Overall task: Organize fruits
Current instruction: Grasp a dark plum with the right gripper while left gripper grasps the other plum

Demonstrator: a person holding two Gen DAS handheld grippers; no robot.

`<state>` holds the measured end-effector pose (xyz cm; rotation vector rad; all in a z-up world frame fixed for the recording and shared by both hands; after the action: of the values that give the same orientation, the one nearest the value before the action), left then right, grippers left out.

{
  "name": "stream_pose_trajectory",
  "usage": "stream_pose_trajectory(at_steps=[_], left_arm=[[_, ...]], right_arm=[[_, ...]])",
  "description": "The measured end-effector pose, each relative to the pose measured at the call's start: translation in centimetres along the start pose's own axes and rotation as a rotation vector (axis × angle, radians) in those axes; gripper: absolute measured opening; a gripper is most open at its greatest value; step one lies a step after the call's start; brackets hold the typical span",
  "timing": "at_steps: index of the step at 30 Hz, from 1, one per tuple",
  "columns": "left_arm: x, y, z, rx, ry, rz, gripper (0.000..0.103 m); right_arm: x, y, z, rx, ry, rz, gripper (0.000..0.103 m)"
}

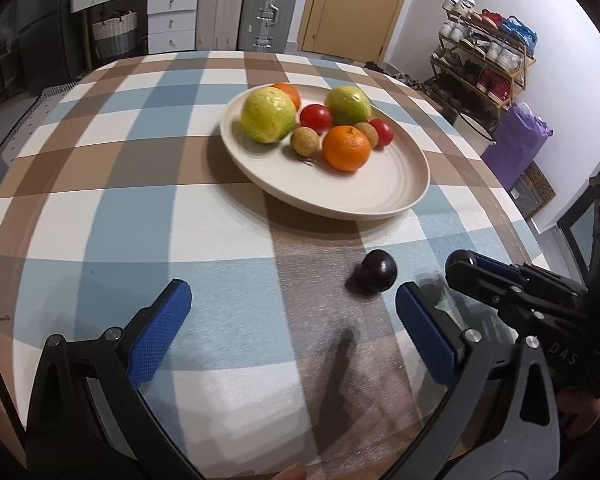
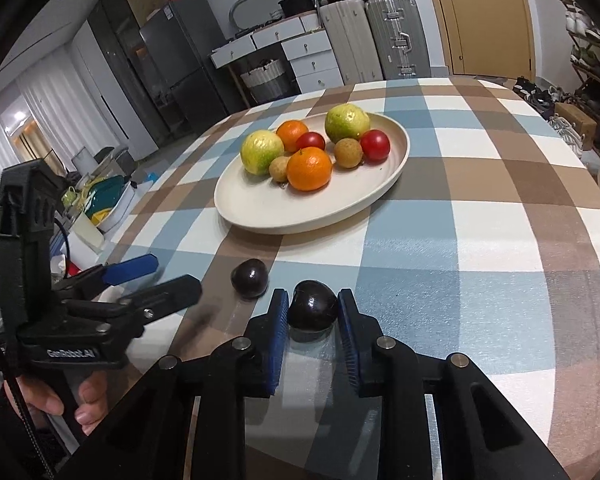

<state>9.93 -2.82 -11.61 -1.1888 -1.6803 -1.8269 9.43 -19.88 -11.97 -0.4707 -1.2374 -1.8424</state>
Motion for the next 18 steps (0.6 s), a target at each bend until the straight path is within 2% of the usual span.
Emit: stream_pose_trajectory(at_steps=[3,10,14,18], left_arm=[[-0.8,0.5,-0.7,-0.004,-0.02,0.023,0.102],[-2.7,1.5,-2.3,-0.066,-0.009,0.062,0.102],[-3.7,2.0,-3.1,-0.105,0.042,0.084,0.102],[-4.3,2.4,-3.6,-0.12,0.05,0.083,0.102]], right_arm=[[0.2,0.1,-0.2,-0.001,0.01,-0.002,0.025],[0.4,0.2,-0.7,-0.012,0.019,-0.011,0.025],[0.4,0.4,-1.2,-0.016,0.017,-0.002,0.025],[0.4,0.7,-1.7,-0.023,0.016,-0.005,0.025]])
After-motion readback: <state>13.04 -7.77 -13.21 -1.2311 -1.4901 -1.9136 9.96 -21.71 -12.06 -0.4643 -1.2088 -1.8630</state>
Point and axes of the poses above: each gripper's, at about its wrist camera, not at the fingertips, and x roughly against the way its jaws point, z to its left, y to its top, the point moved 1 cm from there along -x, roughly the way its jaws point, and after that the axes turned 12 degrees about -x, right-handed, at the moved point
